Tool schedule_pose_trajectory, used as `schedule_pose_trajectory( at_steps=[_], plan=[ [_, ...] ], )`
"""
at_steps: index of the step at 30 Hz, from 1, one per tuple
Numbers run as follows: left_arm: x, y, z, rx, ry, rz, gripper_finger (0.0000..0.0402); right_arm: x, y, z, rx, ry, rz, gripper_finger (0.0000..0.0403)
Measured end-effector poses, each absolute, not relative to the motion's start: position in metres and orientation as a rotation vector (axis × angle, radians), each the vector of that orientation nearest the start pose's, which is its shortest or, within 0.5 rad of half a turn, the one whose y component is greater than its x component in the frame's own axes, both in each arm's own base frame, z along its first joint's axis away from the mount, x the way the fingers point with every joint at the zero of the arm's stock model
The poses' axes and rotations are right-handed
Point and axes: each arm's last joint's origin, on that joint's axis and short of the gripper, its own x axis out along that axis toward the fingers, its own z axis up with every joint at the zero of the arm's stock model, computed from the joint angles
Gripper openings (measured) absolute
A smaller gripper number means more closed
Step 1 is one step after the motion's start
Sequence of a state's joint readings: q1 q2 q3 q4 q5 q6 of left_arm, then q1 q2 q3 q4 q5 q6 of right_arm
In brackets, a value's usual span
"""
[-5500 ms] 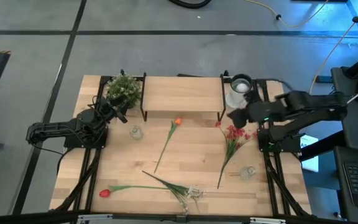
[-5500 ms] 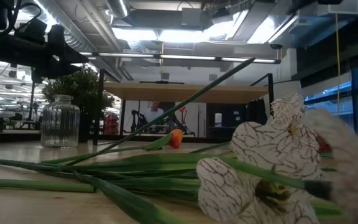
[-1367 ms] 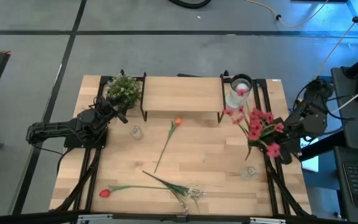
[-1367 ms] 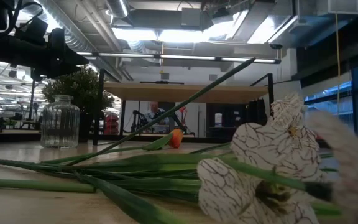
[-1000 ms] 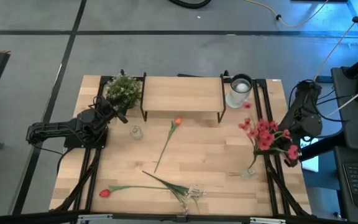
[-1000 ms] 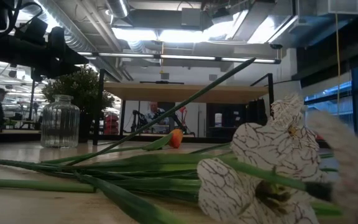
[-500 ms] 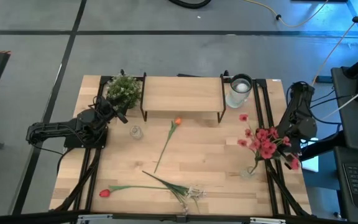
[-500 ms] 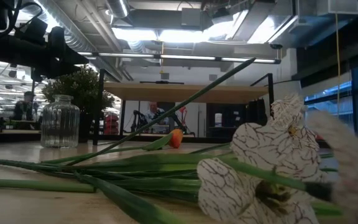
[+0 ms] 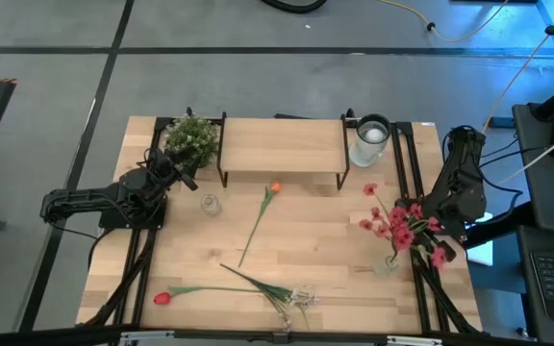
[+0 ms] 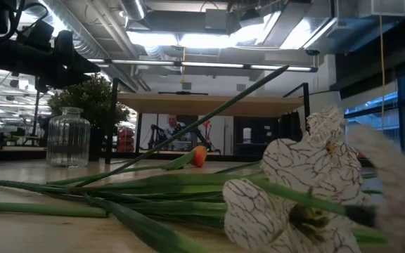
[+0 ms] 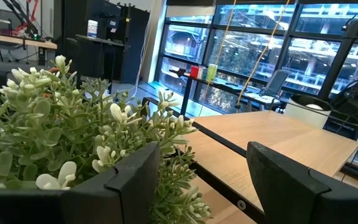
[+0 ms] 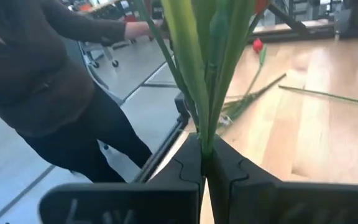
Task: Pick and place flowers into a vace then onto a shelf
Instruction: Put the bottom red flowers into the bottom transparent vase
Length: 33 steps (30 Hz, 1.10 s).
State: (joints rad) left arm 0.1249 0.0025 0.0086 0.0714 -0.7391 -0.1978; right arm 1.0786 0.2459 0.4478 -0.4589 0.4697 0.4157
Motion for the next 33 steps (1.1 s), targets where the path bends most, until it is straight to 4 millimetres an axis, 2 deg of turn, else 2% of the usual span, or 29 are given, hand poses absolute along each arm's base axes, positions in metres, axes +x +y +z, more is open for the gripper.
schedule_pose_trajectory(
  at_steps=[4,10,15,20,33],
  plan=[
    [0.086,0.031,0.172,-0.209,-0.161,0.854,0.0235,0.052,0.069,0.242,0.199,0.326,0.549,0.0006],
    [0.086,0.031,0.173,-0.208,-0.161,0.854,0.0235,0.055,0.075,0.211,0.242,0.407,0.508,0.0006],
    [0.086,0.031,0.173,-0.208,-0.161,0.854,0.0235,0.058,0.079,0.198,0.266,0.382,0.513,0.0006],
    [0.086,0.031,0.172,-0.208,-0.160,0.854,0.0235,0.058,0.080,0.196,0.352,0.398,0.488,0.0020],
    [0.086,0.031,0.172,-0.208,-0.160,0.854,0.0235,0.058,0.079,0.195,0.383,0.422,0.475,0.0058]
  ],
)
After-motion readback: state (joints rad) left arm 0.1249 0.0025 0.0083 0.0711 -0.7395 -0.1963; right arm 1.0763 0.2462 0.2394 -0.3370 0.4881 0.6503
